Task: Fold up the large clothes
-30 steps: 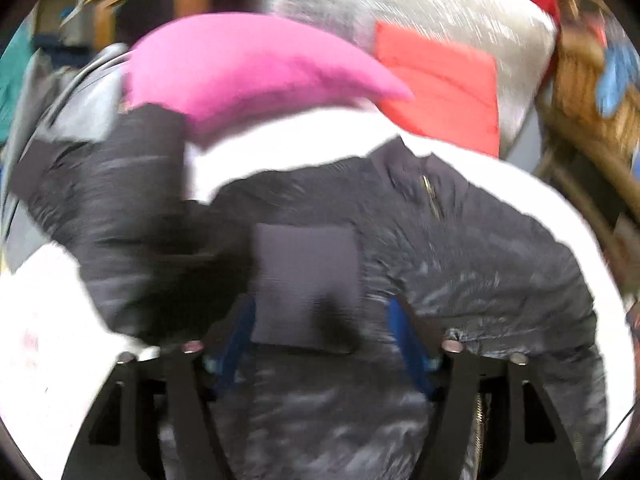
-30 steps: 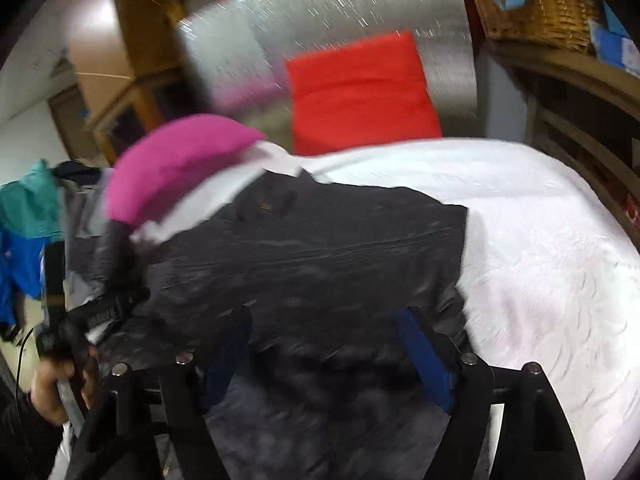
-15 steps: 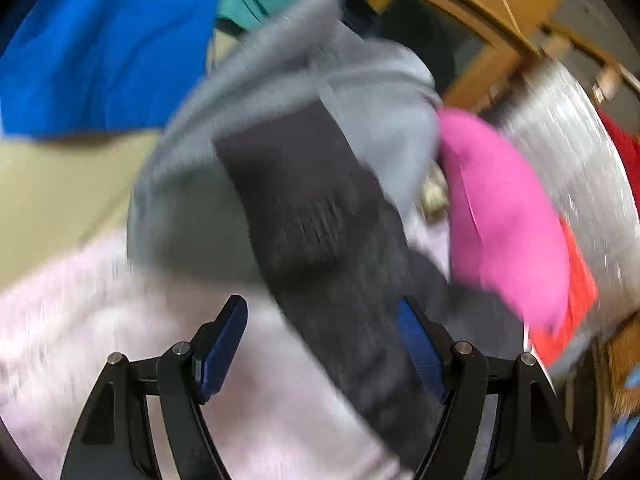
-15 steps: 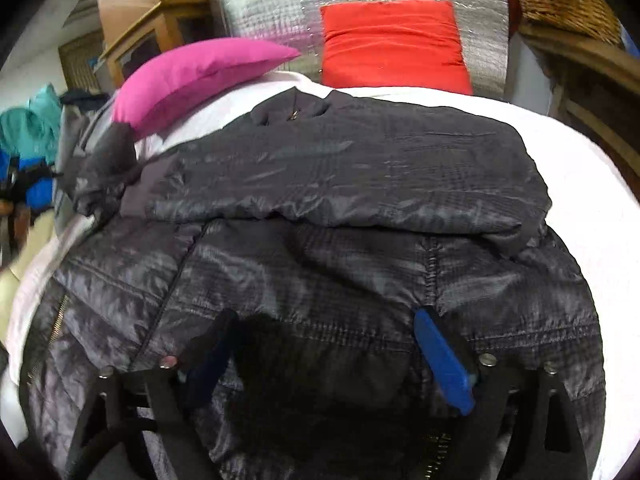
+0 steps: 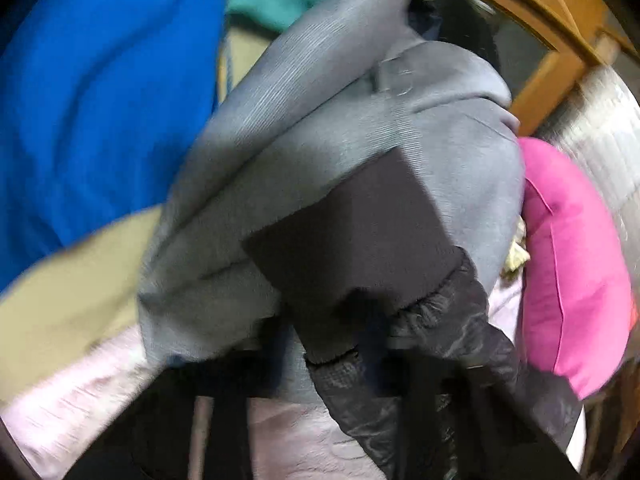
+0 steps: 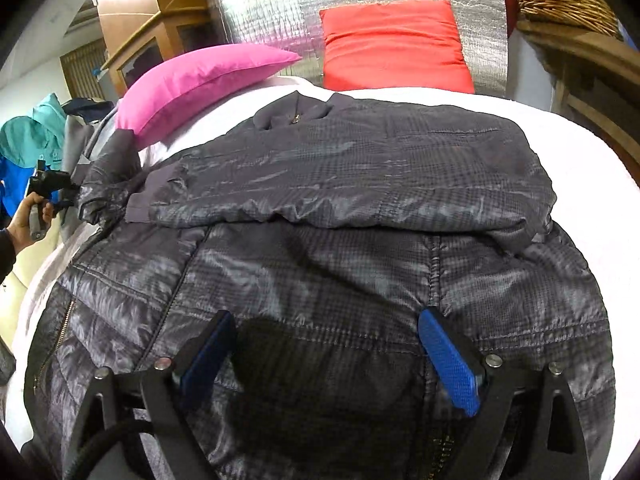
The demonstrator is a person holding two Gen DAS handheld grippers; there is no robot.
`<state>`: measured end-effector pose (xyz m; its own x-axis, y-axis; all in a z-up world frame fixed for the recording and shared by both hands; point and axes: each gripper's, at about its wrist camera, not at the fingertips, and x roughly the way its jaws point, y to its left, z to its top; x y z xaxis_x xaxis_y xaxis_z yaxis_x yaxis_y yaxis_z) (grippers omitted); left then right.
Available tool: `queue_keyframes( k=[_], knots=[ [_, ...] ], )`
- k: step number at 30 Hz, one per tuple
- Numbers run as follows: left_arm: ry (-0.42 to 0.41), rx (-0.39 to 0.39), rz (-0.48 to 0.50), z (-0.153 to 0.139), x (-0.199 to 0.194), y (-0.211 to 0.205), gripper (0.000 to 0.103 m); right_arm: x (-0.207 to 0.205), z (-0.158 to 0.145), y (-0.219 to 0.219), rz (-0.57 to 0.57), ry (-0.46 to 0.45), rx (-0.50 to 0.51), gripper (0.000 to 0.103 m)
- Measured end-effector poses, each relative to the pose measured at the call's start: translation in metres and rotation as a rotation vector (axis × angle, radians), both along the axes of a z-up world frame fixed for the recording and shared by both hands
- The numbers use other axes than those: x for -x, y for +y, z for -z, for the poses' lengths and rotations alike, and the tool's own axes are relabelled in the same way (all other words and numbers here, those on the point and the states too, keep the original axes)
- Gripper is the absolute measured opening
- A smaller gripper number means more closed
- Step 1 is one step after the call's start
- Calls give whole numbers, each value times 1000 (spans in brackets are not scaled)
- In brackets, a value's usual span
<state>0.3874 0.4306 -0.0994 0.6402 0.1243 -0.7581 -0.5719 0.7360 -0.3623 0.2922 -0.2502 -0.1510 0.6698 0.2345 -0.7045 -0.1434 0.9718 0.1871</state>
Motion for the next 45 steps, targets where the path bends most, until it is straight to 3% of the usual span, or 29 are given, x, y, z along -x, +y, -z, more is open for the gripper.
queue_keyframes(
  k=[5,9,14,17,21,27,33,37,40,41,44,45],
  knots=[
    [-63,-233,91,-67,22,-50,14,0,1,0,1,-2,-10,95],
    [-159,-337,187,-129,43,-101,14,0,1,-3,2,-6,-34,95],
    [-298,-441,337,-208,74,-192,14,0,2,-8,2,-12,-76,95],
    [-354,-464,440,-236,79,-259,14,1,2,-11,1,-17,-100,95],
    [-387,-458,573,-250,83,-345,14,1,2,-17,1,-22,-150,95],
    [-343,-400,771,-219,76,-479,14,2,2,-29,-1,-28,-255,95],
    [-184,-355,886,-136,60,-582,14,2,2,-40,-1,-28,-347,94],
    [-90,-316,895,-94,50,-611,14,3,3,-48,4,-28,-418,94],
    [-2,-229,889,-67,43,-614,16,4,3,-51,5,-29,-443,94],
    [16,-207,891,-60,44,-606,19,4,3,-52,5,-29,-447,94],
    [86,-156,907,-54,48,-599,61,4,3,-53,6,-31,-457,94],
    [73,-149,908,-57,53,-596,62,4,3,-53,6,-32,-459,94]
  ],
)
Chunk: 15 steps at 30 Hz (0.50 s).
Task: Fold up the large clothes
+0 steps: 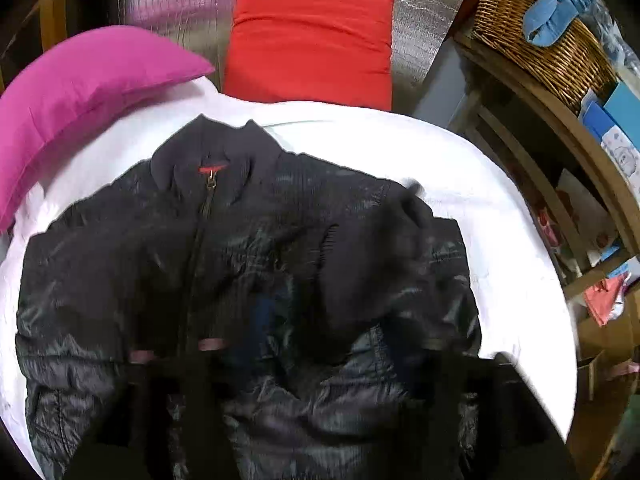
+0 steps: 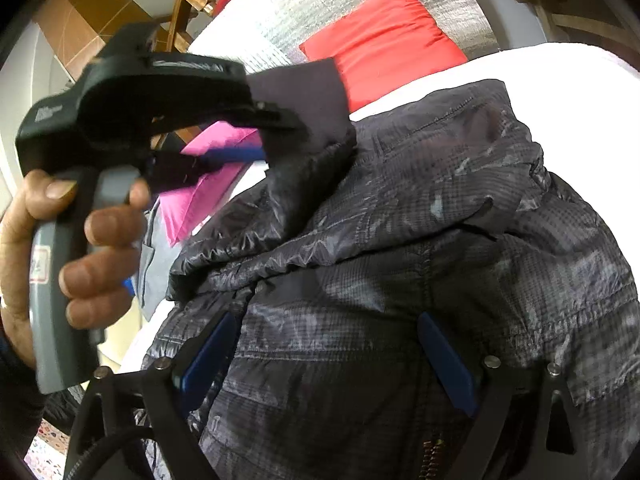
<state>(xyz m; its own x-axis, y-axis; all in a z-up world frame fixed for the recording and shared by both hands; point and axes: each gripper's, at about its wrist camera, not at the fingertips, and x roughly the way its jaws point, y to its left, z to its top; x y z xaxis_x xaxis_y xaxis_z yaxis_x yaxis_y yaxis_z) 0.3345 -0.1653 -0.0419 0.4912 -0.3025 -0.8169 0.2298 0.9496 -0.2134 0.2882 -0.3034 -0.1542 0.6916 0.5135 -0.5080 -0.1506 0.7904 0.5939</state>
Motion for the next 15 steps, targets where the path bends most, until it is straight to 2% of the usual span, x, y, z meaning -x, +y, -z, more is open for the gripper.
queue_keyframes(
  k=[4,6,9,13,15],
  knots=[
    [-43,28,-17,-10,11,21,66,2,-1,-1,0,-5,-8,94],
    [-76,59,-53,-19,24,49,71,1,-1,-3,1,-7,-13,94],
    [-112,89,-110,-20,40,90,73,1,0,-3,2,-9,-15,94],
    [-132,136,-222,0,66,151,73,1,-1,-2,3,-9,0,94],
    [-147,113,-276,13,77,174,73,1,-2,-1,4,-4,5,94]
  ],
)
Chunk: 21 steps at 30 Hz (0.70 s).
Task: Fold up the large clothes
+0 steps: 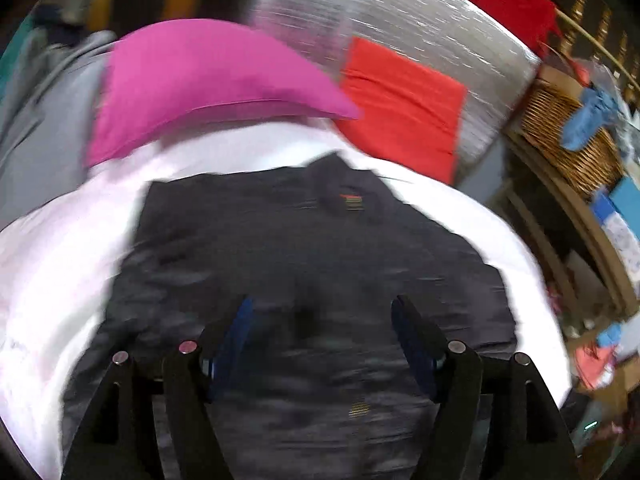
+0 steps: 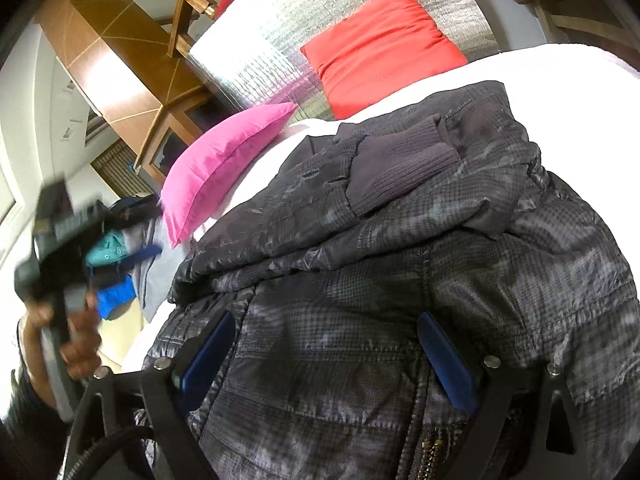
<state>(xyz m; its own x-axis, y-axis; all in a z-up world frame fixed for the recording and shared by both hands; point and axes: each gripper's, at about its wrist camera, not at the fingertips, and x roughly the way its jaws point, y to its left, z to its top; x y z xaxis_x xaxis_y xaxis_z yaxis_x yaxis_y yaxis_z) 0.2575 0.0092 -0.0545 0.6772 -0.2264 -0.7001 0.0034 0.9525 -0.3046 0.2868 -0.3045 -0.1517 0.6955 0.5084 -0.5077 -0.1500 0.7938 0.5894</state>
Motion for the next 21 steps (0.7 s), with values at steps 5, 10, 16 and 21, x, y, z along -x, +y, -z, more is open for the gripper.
queue_keyframes(
  k=[5,10,16,21],
  knots=[
    [7,14,-142,42,27,56,73,-3,-18,-8,21,68,-125,94],
    [-45,113,-223,54,42,83,73,-48,-42,-25,73,114,-279,94],
    [-116,107,-226,54,53,95,73,-101,-14,-29,180,297,-325,94],
    [-109,163,-304,54,53,122,73,-119,-11,-17,191,386,-207,47]
  ],
)
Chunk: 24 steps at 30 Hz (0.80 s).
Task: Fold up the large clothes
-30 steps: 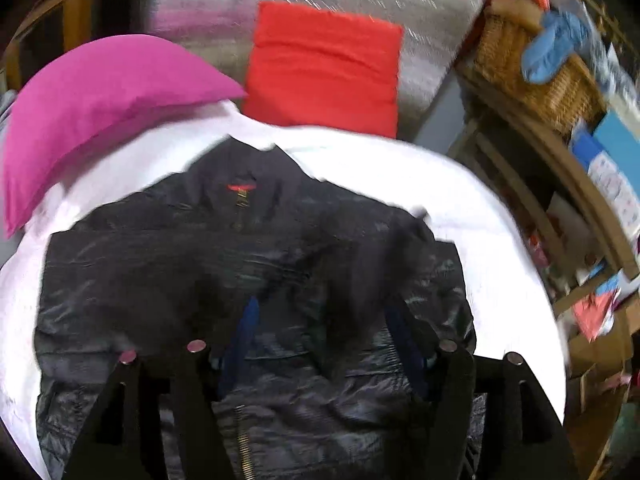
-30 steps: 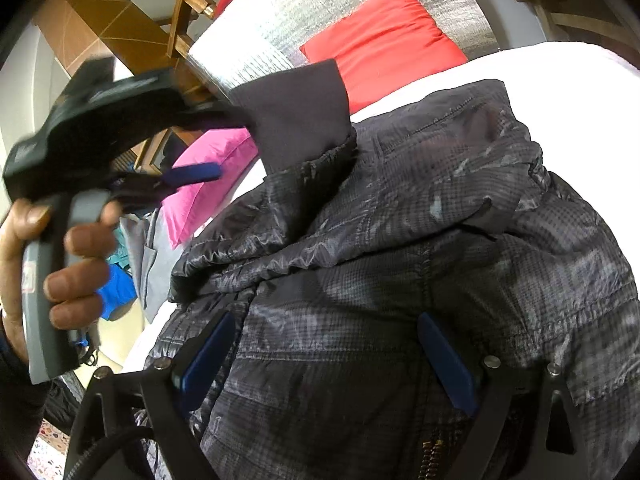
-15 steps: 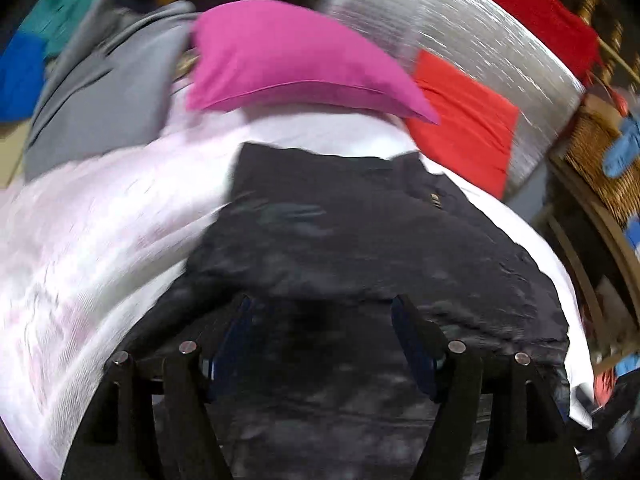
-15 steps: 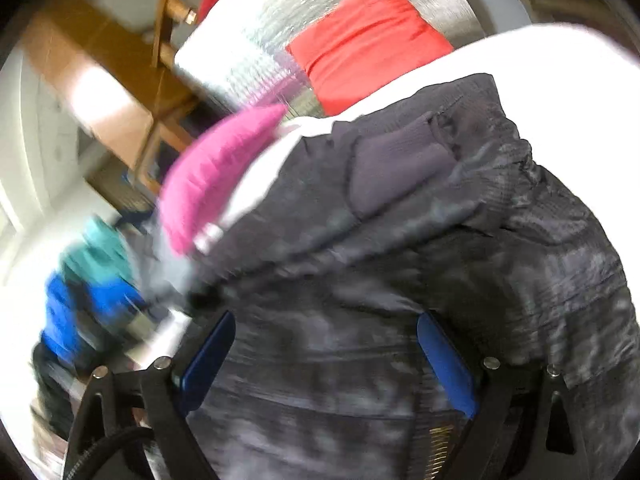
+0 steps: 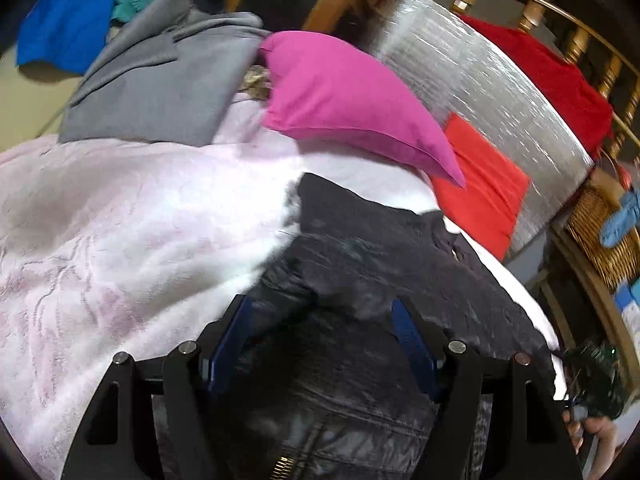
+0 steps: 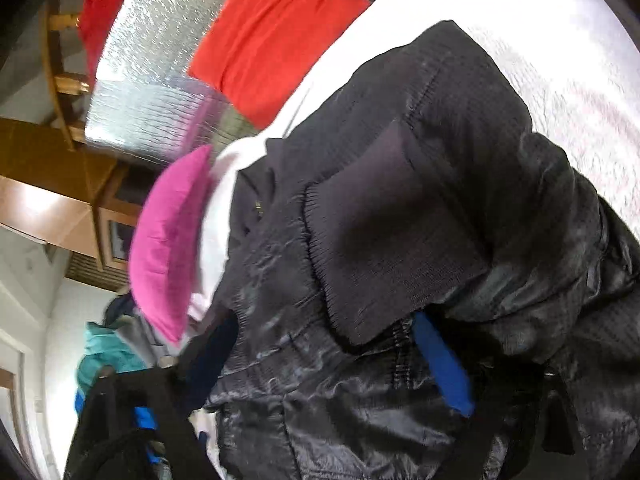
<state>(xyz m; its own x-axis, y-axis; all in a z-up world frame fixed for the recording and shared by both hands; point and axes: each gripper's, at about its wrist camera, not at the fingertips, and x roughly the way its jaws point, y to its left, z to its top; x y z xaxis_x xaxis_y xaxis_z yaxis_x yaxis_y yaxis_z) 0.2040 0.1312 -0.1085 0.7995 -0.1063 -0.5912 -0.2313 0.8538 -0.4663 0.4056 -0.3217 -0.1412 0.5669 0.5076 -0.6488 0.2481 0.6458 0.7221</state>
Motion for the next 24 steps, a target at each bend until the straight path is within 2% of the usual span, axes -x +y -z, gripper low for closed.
queue_keyframes(
  k=[1,3,6,7,8,10,12,13,14,15,17,18,19,20,24],
  knots=[
    [7,10,-8,2,-1,4,73,-5,-6,3,-18,7,45,26],
    [22,26,-22,2,-3,10,73,-10,-37,12,-50,-58,202,25],
    [19,-21,-8,-9,-8,8,73,-2,-93,27,-72,-215,389,24],
    [12,-47,7,-15,-10,5,73,3,-103,30,-70,-255,461,24],
    [1,-73,20,-21,-13,1,73,4,-100,31,-76,-251,493,24],
    [6,-110,53,-31,-24,-9,74,-2,-69,28,-109,-159,473,26],
    [4,-149,92,-37,-43,-26,76,-3,-31,25,-111,-62,493,43],
    [19,-178,121,-35,-53,-36,79,-1,-17,23,-119,-46,461,65],
    [66,-210,166,-27,-67,-46,80,4,-14,22,-120,-74,436,68],
    [142,-260,196,-14,-83,-55,80,9,-16,22,-119,-93,442,68],
    [255,-366,229,11,-103,-68,80,17,-28,19,-134,-106,423,75],
    [276,-425,230,18,-107,-71,80,22,-37,16,-133,-118,414,75],
    [268,-450,226,19,-106,-72,80,28,-48,12,-126,-137,405,75],
    [261,-454,220,16,-104,-72,80,32,-55,8,-122,-149,394,76],
    [199,-354,174,-11,-93,-64,80,43,-81,-3,-75,-217,341,85]
  ],
)
